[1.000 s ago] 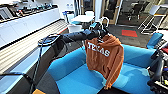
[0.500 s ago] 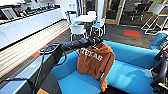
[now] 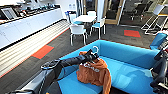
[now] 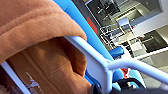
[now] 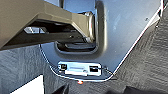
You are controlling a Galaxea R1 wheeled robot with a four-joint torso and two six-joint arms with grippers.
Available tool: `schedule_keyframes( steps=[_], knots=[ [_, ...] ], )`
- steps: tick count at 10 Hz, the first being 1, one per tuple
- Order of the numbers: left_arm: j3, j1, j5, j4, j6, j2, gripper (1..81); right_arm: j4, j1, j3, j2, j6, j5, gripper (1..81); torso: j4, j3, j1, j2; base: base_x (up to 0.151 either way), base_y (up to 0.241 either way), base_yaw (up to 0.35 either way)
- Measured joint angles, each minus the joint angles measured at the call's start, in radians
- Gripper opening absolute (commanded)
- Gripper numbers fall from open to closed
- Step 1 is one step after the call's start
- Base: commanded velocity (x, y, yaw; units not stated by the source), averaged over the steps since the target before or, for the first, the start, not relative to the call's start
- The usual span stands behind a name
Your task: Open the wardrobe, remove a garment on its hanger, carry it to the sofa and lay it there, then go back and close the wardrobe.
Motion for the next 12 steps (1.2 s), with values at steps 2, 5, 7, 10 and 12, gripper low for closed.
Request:
schedule_keyframes(
  steps=[2, 5, 7, 10, 12],
  knots=[
    [0.0, 0.032, -0.001, 0.051, -0.003, -0.063, 1.0, 0.0, -0.004, 0.0, 0.001, 0.0, 0.0, 81.1, 0.0, 0.0, 0.0, 0.0, 0.0, 0.0, 0.0],
    [0.001, 0.05, -0.002, 0.124, -0.003, -0.143, 1.0, 0.0, -0.005, 0.0, 0.001, 0.0, 0.0, 81.1, 0.0, 0.0, 0.0, 0.0, 0.0, 0.0, 0.0],
    [0.021, 0.087, 0.001, 0.163, -0.003, -0.194, 1.0, 0.0, -0.006, -0.003, 0.001, 0.0, 0.0, 81.1, 0.0, 0.0, 0.0, 0.0, 0.0, 0.0, 0.0],
    [0.066, 0.133, 0.008, 0.211, -0.001, -0.28, 1.0, 0.0, -0.012, -0.005, 0.001, -0.001, 0.0, 81.1, 0.045, 0.0, 0.0, 0.0, 0.0, 0.0, 0.0],
    [0.106, 0.157, 0.009, 0.229, 0.009, -0.335, 1.0, 0.0, -0.008, -0.007, -0.001, -0.001, 0.002, 81.1, 0.089, 0.0, 0.0, 0.0, 0.0, 0.0, 0.0]
  ],
)
